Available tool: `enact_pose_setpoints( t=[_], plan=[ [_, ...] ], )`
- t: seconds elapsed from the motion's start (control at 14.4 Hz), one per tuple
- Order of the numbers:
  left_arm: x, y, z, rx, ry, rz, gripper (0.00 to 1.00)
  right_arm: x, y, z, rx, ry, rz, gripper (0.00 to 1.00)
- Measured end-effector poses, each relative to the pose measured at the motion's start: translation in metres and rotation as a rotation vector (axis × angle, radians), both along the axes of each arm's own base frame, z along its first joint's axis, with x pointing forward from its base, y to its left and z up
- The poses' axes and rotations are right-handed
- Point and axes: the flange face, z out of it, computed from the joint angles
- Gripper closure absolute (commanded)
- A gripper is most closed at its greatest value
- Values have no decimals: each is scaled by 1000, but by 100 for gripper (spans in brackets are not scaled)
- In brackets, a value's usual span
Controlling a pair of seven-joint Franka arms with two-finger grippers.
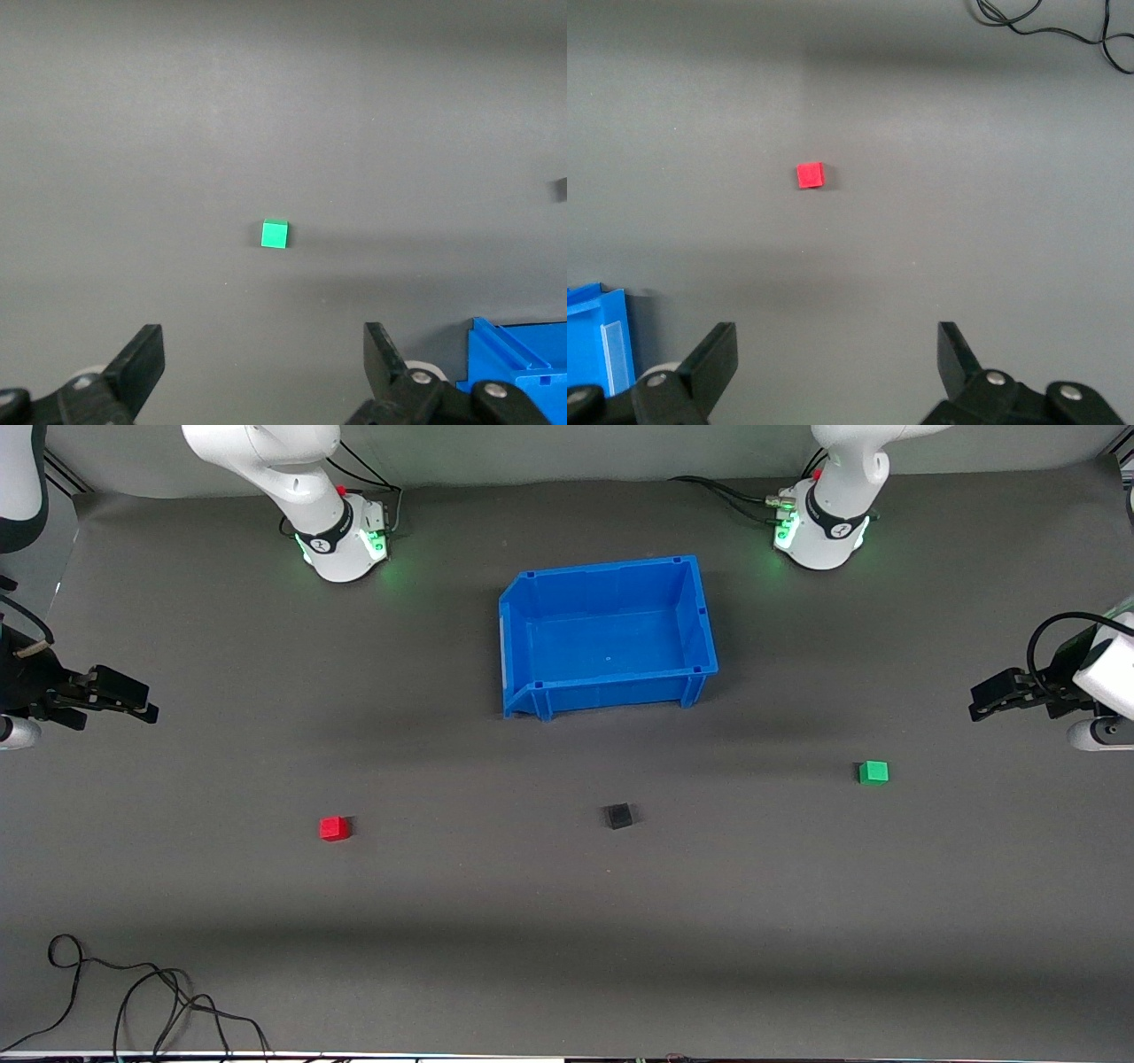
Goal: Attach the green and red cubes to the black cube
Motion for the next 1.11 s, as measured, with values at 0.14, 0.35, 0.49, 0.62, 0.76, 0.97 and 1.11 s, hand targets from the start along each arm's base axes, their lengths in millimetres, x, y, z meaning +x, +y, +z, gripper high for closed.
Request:
enact_pose_setpoints(
  t=[0.14,0.35,0.49,0.62,0.76,0.97,1.11],
  plan=[
    [0,0,-1,0,1,0,0,0,0,0,0,1,0,0],
    [0,0,-3,0,5,-1,0,0,0,0,0,1,0,0],
    [1,1,-5,0,8,0,0,0,0,0,0,1,0,0],
    [1,3,-14,-2,25,5,0,0,0,0,0,1,0,0],
    [4,8,-32,-4,35,12,0,1,0,1,0,-1,-46,0],
    [11,13,-82,-8,21,20,0,11,2,6,5,-17,-353,0],
    [12,13,-123,-12,14,21,0,22,6,6,33,-10,-598,0]
  ],
)
